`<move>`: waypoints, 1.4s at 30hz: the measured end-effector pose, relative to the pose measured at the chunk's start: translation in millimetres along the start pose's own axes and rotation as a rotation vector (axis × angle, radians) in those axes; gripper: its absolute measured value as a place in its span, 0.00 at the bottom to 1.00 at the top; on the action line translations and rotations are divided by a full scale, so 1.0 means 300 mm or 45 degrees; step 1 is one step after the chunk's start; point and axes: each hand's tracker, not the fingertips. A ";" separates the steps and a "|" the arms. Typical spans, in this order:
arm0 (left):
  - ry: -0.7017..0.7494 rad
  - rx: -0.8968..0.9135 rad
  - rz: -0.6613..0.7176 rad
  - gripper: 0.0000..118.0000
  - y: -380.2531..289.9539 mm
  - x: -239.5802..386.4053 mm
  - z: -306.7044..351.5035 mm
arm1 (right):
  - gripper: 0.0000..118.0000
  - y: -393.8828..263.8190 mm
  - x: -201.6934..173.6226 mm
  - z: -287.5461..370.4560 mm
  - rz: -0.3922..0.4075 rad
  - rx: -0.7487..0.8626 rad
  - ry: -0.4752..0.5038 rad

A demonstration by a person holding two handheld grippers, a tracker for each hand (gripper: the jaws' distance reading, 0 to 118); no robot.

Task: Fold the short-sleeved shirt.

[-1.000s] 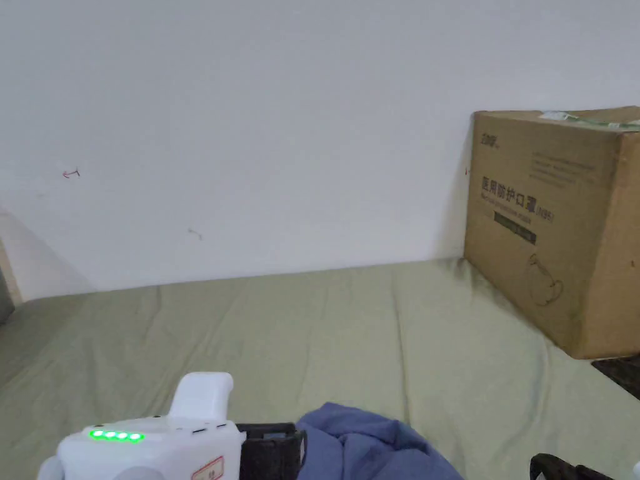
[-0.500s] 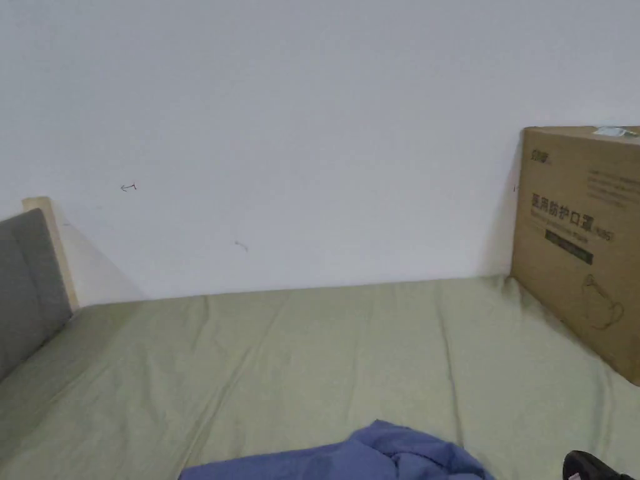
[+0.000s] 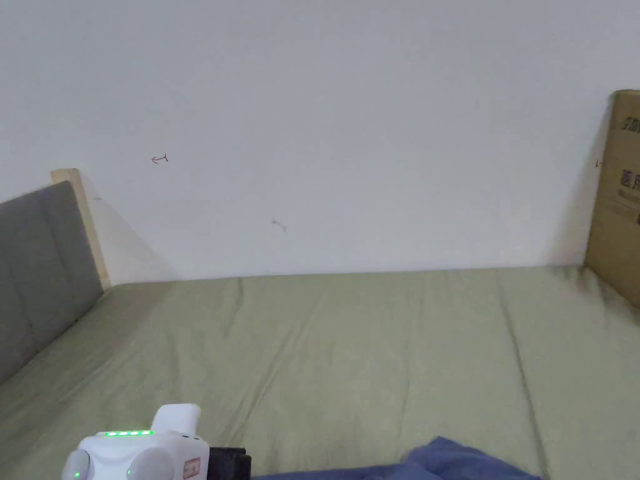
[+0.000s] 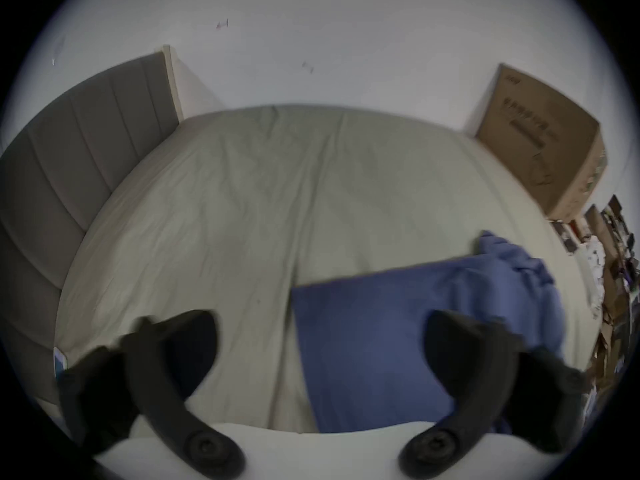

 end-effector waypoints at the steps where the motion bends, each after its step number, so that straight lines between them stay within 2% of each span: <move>1: 0.012 0.002 -0.003 0.97 0.010 -0.007 -0.058 | 0.00 -0.002 -0.001 -0.025 0.005 -0.014 -0.002; 3: 0.064 -0.079 -0.010 0.96 0.011 -0.019 -0.176 | 0.00 -0.015 -0.001 -0.068 0.001 -0.046 -0.013; 6: 0.045 -0.192 0.031 0.96 -0.066 -0.048 -0.307 | 0.00 -0.042 0.003 -0.119 -0.038 -0.106 0.015; 7: 0.037 -0.191 0.028 0.96 -0.093 -0.046 -0.317 | 0.00 -0.049 0.001 -0.131 -0.036 -0.117 0.015; 8: 0.055 -0.034 -0.002 0.92 -0.117 -0.022 -0.246 | 0.00 -0.055 -0.001 -0.145 -0.030 -0.127 0.015; 9: 0.075 -0.005 -0.046 0.76 -0.118 0.000 -0.212 | 0.00 -0.065 0.007 -0.155 -0.021 -0.132 0.017; 10: 0.052 0.016 -0.078 0.54 -0.124 0.020 -0.180 | 0.00 -0.064 0.016 -0.171 -0.008 -0.130 0.019; 12: -0.023 0.085 -0.148 0.37 -0.154 0.074 -0.108 | 0.00 -0.044 0.051 -0.228 0.007 -0.121 -0.006; 13: -0.038 0.078 -0.162 0.18 -0.165 0.085 -0.074 | 0.00 -0.018 0.077 -0.271 -0.001 -0.124 -0.011; 14: 0.042 0.113 -0.159 0.06 -0.175 0.082 -0.036 | 0.00 0.004 0.107 -0.316 -0.019 -0.129 -0.004; 16: -0.154 0.159 0.013 0.05 -0.187 0.032 0.045 | 0.00 0.058 0.164 -0.450 -0.065 -0.219 0.012; 18: -0.173 0.284 0.154 0.05 -0.210 -0.033 0.159 | 0.00 0.118 0.220 -0.622 -0.109 -0.410 0.113; 20: -0.125 0.415 0.204 0.05 -0.240 -0.083 0.272 | 0.01 0.140 0.247 -0.816 -0.123 -0.563 0.135; 21: -0.114 0.464 0.204 0.05 -0.260 -0.101 0.321 | 0.32 0.143 0.250 -0.894 -0.123 -0.572 0.125; 22: -0.096 0.504 0.197 0.05 -0.281 -0.114 0.360 | 0.75 0.138 0.250 -0.986 -0.103 -0.647 0.125; 23: -0.074 0.525 0.197 0.05 -0.298 -0.122 0.385 | 1.00 0.128 0.247 -1.067 -0.089 -0.767 0.127; 24: -0.054 0.521 0.190 0.05 -0.316 -0.115 0.403 | 0.98 0.137 0.201 -1.097 -0.103 -0.809 0.145; 28: -0.046 0.499 0.186 0.05 -0.340 -0.138 0.416 | 0.97 0.165 0.123 -1.204 -0.007 -1.104 0.008; 29: -0.049 0.489 0.187 0.05 -0.346 -0.143 0.413 | 0.92 0.008 0.240 -1.352 0.025 -1.170 -0.031; 30: -0.045 0.471 0.188 0.05 -0.354 -0.148 0.408 | 0.75 -0.010 0.254 -1.373 0.070 -1.221 -0.078; 31: -0.034 0.457 0.187 0.05 -0.361 -0.153 0.399 | 0.68 -0.012 0.263 -1.379 0.115 -1.236 -0.105; 32: -0.028 0.445 0.187 0.05 -0.365 -0.158 0.392 | 0.61 0.004 0.270 -1.371 0.121 -1.192 -0.079; 33: -0.024 0.425 0.184 0.05 -0.370 -0.163 0.387 | 0.23 0.063 0.202 -1.257 0.107 -1.160 -0.051; 34: -0.020 0.405 0.184 0.05 -0.372 -0.167 0.384 | 0.02 0.083 0.194 -1.232 0.097 -1.142 -0.024; 35: -0.014 0.391 0.184 0.05 -0.373 -0.167 0.385 | 0.03 0.098 0.186 -1.201 0.116 -1.119 -0.023; 38: -0.014 0.396 0.186 0.05 -0.363 -0.163 0.429 | 0.02 0.174 0.263 -1.075 -0.008 -0.922 0.103; 39: -0.015 0.411 0.187 0.05 -0.353 -0.161 0.458 | 0.03 0.211 0.288 -1.005 -0.062 -0.846 0.100; 42: -0.038 0.490 0.187 0.05 -0.299 -0.155 0.577 | 0.02 0.341 0.285 -0.708 -0.086 -0.613 0.035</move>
